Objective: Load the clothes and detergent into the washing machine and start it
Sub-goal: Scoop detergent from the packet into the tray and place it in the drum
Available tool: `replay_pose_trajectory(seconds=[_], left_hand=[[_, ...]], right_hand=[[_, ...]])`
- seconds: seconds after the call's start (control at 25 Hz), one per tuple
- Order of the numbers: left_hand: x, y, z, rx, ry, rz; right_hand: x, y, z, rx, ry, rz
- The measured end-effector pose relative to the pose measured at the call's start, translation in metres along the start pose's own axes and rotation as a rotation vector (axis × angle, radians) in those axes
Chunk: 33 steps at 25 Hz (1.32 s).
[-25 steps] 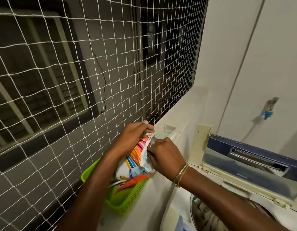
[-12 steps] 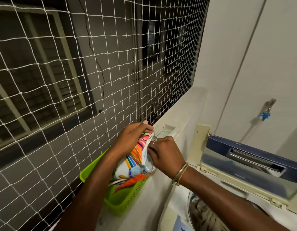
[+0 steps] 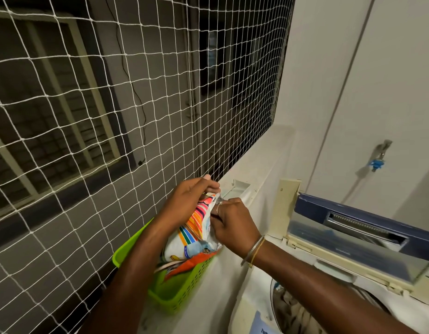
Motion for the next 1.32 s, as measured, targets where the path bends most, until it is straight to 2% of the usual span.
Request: replay_pose_trajectory(seconds=[0.16, 0.32, 0.44, 0.6, 0.84, 0.96, 1.16, 1.32], left_hand=[[-0.002, 0.0, 0.003, 0.002, 0.014, -0.016], [-0.005, 0.001, 0.008, -0.004, 0.013, 0.011], [-0.004, 0.0, 0.008, -0.012, 0.023, 0.025], [0.0, -0.002, 0.01, -0.013, 0.014, -0.03], [-0.002, 0.0, 0.012, -0.027, 0.012, -0.09], [-0.004, 0.001, 0.013, -0.023, 0.003, -0.106], [-0.008, -0.003, 0.009, -0.027, -0.016, -0.103], [-0.011, 0.002, -0.004, 0.01, -0.065, -0.055]], right_hand=[[0.007, 0.014, 0.005, 0.129, -0.091, -0.07], [0.005, -0.011, -0.001, 0.116, -0.27, 0.066], [0.004, -0.022, -0.003, 0.113, -0.295, 0.171], [0.0, -0.003, 0.001, 0.203, -0.139, 0.189], [-0.001, 0.004, 0.009, 0.216, 0.195, -0.064], [-0.003, 0.0, 0.004, 0.216, 0.264, -0.131], [-0.026, -0.028, 0.002, 0.095, 0.353, -0.214], [-0.04, -0.042, 0.008, 0.055, 0.42, -0.421]])
Point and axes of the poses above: each hand's wrist, its own z-axis away from the middle knuckle, its own y-axis out of the palm, x = y × z, the point moved 6 cm from there along -z, towards the middle knuckle, and after that the axes turned 7 degrees about -y, right-handed, at the moved point
